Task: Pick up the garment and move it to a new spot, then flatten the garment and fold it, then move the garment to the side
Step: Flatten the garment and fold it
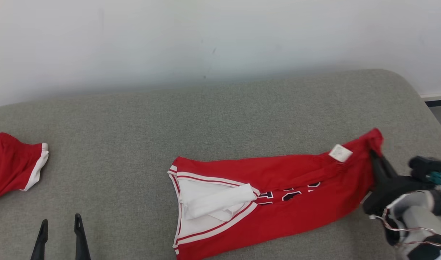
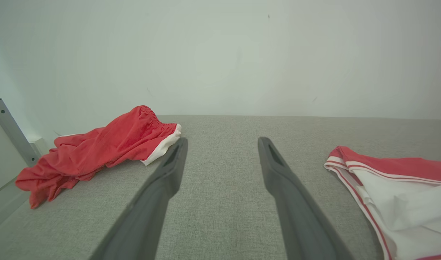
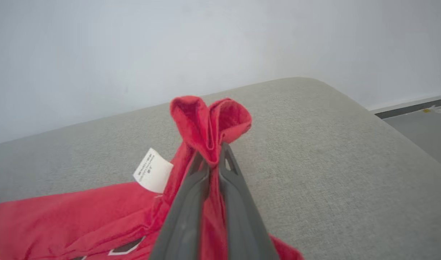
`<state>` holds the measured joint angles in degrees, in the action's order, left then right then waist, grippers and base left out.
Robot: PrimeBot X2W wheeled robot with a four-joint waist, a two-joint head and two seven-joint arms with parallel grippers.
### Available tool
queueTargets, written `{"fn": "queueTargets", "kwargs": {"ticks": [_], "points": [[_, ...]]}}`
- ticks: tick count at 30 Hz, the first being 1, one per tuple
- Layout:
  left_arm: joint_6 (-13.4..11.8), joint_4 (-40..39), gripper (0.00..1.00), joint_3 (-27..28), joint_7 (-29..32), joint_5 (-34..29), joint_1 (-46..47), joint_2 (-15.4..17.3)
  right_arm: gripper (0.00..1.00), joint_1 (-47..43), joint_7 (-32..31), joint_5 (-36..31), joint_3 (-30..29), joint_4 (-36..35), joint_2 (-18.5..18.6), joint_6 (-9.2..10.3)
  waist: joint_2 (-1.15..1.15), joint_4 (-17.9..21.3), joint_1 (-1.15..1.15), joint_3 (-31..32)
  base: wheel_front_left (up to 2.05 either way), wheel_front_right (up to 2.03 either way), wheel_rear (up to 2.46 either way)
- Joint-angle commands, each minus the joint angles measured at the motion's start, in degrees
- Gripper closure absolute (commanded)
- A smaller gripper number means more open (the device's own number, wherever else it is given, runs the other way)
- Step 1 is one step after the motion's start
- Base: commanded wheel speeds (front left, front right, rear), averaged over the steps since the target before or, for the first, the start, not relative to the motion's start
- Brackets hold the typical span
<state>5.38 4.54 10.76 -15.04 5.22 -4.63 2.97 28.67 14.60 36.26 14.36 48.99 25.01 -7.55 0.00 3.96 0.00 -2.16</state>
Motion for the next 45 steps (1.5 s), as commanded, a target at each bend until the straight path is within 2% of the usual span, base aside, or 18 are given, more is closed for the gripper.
{"fn": "queueTargets", "kwargs": {"ticks": [1,2,5,11,17,21,26,32,41,42,43,45], "points": [[-0.2,0.0,0.0,0.1,-0.2,0.1,-0.7,-0.1,1.0,0.1,-0.2,-0.1,0.7,-1.1,-1.0,0.14,0.0,0.2,0.0,0.1,0.0,0.0,0.0],[-0.3,0.1,0.0,-0.2,-0.2,0.3,-0.7,-0.1,1.0,-0.5,-1.0,-0.4,2.4,-4.0,-2.7,0.14,0.0,0.3,0.0,0.3,0.0,0.0,0.0],[-0.3,0.2,0.0,-0.6,-0.2,0.4,-0.5,-0.1,1.0,-0.9,-2.1,-0.4,4.0,-7.0,-4.0,0.14,0.0,0.1,0.0,0.3,0.0,0.0,0.0],[-0.1,0.9,0.0,-1.6,-0.2,0.8,1.0,-0.1,1.0,-2.0,-5.6,-0.3,8.8,-15.5,-9.7,0.14,0.0,-1.6,0.0,0.0,0.0,0.0,0.0],[-0.1,1.7,0.0,-2.6,-0.2,0.9,1.9,-0.1,1.0,-2.3,-8.3,-1.3,12.2,-19.4,-15.3,0.14,0.0,-3.8,0.0,-0.3,0.0,0.0,0.0],[0.4,2.7,0.0,-3.1,-0.2,0.9,3.2,-0.1,1.0,-1.2,-8.9,-2.2,13.4,-18.3,-18.6,0.14,0.0,-5.7,0.0,-0.8,0.0,0.0,0.0],[0.6,3.7,0.0,-4.6,-0.2,1.2,4.4,-0.1,1.0,-0.4,-8.7,-2.1,15.4,-15.0,-21.1,0.14,0.0,-7.8,0.0,-1.3,0.0,0.0,0.0],[0.4,4.5,0.0,-5.9,-0.2,1.8,5.3,-0.1,1.0,1.2,-7.5,-1.8,17.1,-8.7,-22.2,0.14,0.0,-9.6,0.0,-1.9,0.0,0.0,0.0],[0.8,5.6,0.0,-6.1,-0.2,2.3,6.5,-0.1,0.98,4.2,-2.8,4.6,23.4,-2.9,-22.3,0.14,0.0,-9.8,0.0,-2.4,0.0,0.0,0.0],[0.8,5.7,0.0,-6.3,-0.2,2.3,6.6,-0.1,0.62,4.5,-2.4,5.0,24.0,-2.2,-22.3,0.14,0.0,-9.9,0.0,-2.3,0.0,0.0,0.0],[0.8,5.8,0.0,-6.4,-0.2,2.2,6.6,-0.1,0.0,4.8,-2.0,5.8,24.7,-1.8,-22.3,0.14,0.0,-10.0,0.0,-2.3,0.0,0.0,0.0],[0.9,5.8,0.0,-6.3,-0.2,2.1,6.6,-0.1,0.0,5.3,-1.3,6.4,26.1,-1.5,-22.3,0.14,0.0,-10.0,0.0,-2.2,0.0,0.0,0.0]]}}
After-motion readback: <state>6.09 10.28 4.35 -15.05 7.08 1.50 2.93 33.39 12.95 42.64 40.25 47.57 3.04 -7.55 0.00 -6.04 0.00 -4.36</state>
